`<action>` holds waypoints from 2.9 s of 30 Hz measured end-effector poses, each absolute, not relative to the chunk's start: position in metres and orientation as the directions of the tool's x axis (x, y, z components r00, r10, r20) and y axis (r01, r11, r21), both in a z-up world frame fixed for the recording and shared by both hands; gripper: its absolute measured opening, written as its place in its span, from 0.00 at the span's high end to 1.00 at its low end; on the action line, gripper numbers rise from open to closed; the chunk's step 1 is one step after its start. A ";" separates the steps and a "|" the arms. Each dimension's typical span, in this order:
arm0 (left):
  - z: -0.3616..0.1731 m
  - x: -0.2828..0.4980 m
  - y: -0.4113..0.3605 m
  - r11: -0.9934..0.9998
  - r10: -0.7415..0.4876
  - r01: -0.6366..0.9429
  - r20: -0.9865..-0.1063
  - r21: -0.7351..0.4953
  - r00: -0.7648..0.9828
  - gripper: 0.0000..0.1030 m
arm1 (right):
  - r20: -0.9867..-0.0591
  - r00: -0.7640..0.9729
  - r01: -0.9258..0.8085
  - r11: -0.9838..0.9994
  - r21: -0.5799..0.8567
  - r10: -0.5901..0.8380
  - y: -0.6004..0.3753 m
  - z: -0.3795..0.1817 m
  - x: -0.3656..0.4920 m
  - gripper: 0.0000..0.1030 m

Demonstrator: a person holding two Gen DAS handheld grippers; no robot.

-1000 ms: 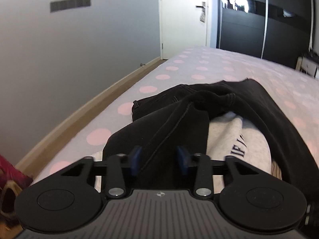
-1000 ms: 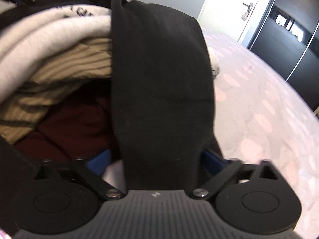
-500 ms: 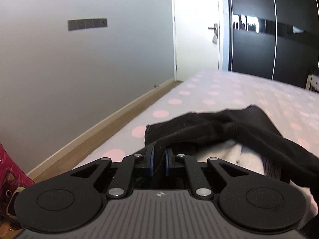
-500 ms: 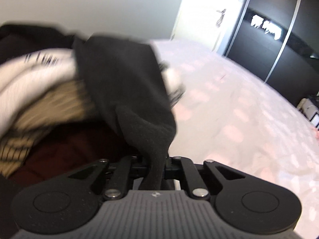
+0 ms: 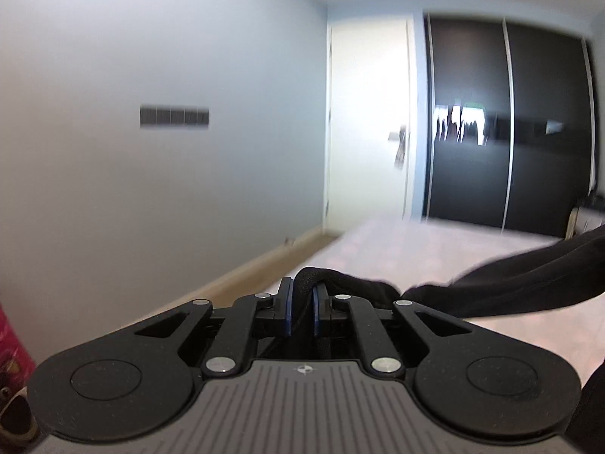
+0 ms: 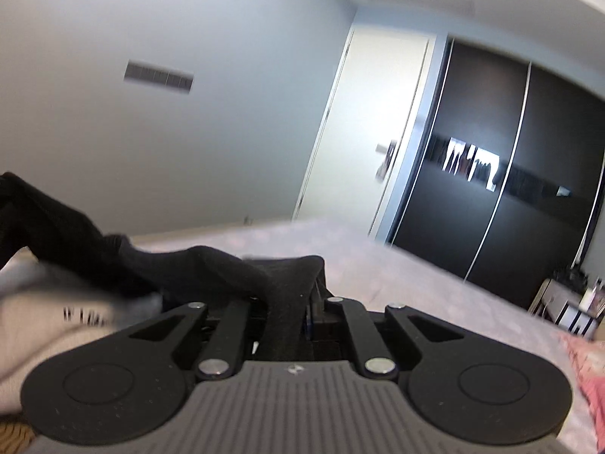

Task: Fold clothes
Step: 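Raise the black jeans with both tools and swing them over the bed, then lower the black jeans onto the bed and open both tools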

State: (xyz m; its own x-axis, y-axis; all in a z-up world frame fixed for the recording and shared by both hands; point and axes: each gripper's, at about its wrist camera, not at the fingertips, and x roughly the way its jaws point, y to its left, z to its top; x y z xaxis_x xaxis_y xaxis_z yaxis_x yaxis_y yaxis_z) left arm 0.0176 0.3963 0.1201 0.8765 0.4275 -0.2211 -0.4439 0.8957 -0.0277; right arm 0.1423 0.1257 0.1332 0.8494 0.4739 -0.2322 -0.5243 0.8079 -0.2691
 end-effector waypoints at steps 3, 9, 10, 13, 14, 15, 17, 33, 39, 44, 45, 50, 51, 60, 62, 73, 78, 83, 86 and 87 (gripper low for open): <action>0.146 0.005 0.379 0.914 0.392 -0.402 -0.133 -0.058 0.910 0.92 | -0.160 0.868 -0.496 0.833 -0.246 0.469 0.107 0.164 0.134 0.91; 0.198 -0.020 0.312 0.974 0.227 -0.226 0.053 -0.015 0.973 0.93 | -0.041 0.916 -0.397 0.892 -0.215 0.398 0.050 0.210 0.114 0.90; 0.207 -0.025 0.302 0.982 0.186 -0.186 0.078 -0.017 0.979 0.93 | -0.015 0.925 -0.373 0.903 -0.214 0.378 0.039 0.216 0.109 0.90; 0.229 -0.038 0.271 0.998 0.060 -0.055 0.140 -0.039 0.988 0.93 | 0.065 0.946 -0.297 0.932 -0.206 0.316 0.002 0.238 0.090 0.90; 0.235 -0.042 0.261 0.999 0.022 -0.015 0.161 -0.044 0.987 0.93 | 0.098 0.951 -0.267 0.942 -0.205 0.291 -0.012 0.246 0.080 0.90; 0.241 -0.046 0.250 0.999 -0.017 0.026 0.179 -0.047 0.984 0.93 | 0.133 0.955 -0.236 0.950 -0.202 0.266 -0.026 0.253 0.069 0.90; 0.251 -0.054 0.228 0.993 -0.098 0.110 0.205 -0.046 0.974 0.93 | 0.204 0.955 -0.173 0.965 -0.198 0.213 -0.056 0.268 0.046 0.90; 0.262 0.008 0.095 0.823 -0.558 0.553 -0.001 -0.128 0.830 0.92 | 0.181 0.979 0.138 0.960 -0.244 -0.095 -0.214 0.298 -0.014 0.90; 0.217 0.080 0.068 0.856 -0.514 0.509 -0.251 -0.088 0.820 0.92 | -0.049 0.981 0.178 0.966 -0.187 -0.190 -0.260 0.242 0.064 0.90; 0.155 0.128 0.070 0.906 -0.394 0.422 -0.434 -0.033 0.811 0.92 | -0.288 0.949 0.100 0.989 -0.108 -0.127 -0.272 0.176 0.117 0.81; 0.139 0.137 0.078 0.915 -0.371 0.402 -0.469 -0.036 0.802 0.92 | -0.344 0.933 0.080 0.992 -0.097 -0.109 -0.273 0.160 0.125 0.77; 0.071 0.185 0.109 0.941 -0.311 0.324 -0.641 -0.102 0.701 0.90 | -0.529 0.846 0.030 0.996 -0.082 -0.069 -0.267 0.097 0.159 0.47; 0.063 0.190 0.112 0.945 -0.298 0.312 -0.661 -0.101 0.688 0.90 | -0.546 0.836 0.014 0.997 -0.080 -0.056 -0.266 0.086 0.158 0.38; 0.049 0.182 0.092 0.937 -0.272 0.347 -0.665 -0.020 0.696 0.71 | -0.665 0.746 -0.076 0.996 -0.053 0.022 -0.256 0.018 0.137 0.30; 0.048 0.175 0.083 0.930 -0.263 0.366 -0.678 0.010 0.686 0.64 | -0.691 0.721 -0.106 0.994 -0.034 0.053 -0.252 0.006 0.134 0.30; 0.017 0.109 0.073 0.913 -0.235 0.403 -0.734 0.058 0.637 0.45 | -0.811 0.580 -0.089 0.996 0.027 0.074 -0.270 -0.066 0.084 0.29; 0.003 0.098 0.076 0.929 -0.231 0.369 -0.768 0.007 0.597 0.44 | -0.822 0.557 -0.102 0.992 0.073 0.118 -0.267 -0.084 0.083 0.29; 0.006 0.100 0.085 0.945 -0.202 0.327 -0.768 0.010 0.608 0.44 | -0.845 0.522 -0.100 0.992 0.077 0.119 -0.262 -0.093 0.094 0.58; 0.008 0.106 0.099 0.959 -0.205 0.283 -0.771 -0.033 0.603 0.44 | -0.843 0.529 -0.121 0.992 0.039 0.097 -0.256 -0.082 0.097 0.92; 0.008 0.109 0.102 0.960 -0.209 0.277 -0.773 -0.045 0.599 0.44 | -0.837 0.541 -0.123 0.992 0.014 0.079 -0.256 -0.075 0.097 0.93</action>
State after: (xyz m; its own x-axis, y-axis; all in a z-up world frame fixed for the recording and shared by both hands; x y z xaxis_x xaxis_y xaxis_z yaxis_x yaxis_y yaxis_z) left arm 0.1087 0.1023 0.0082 0.5986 -0.2091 -0.7733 0.2768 0.9599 -0.0452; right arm 0.0972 -0.2557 -0.0755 0.5412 0.0787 -0.8372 -0.1235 0.9923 0.0135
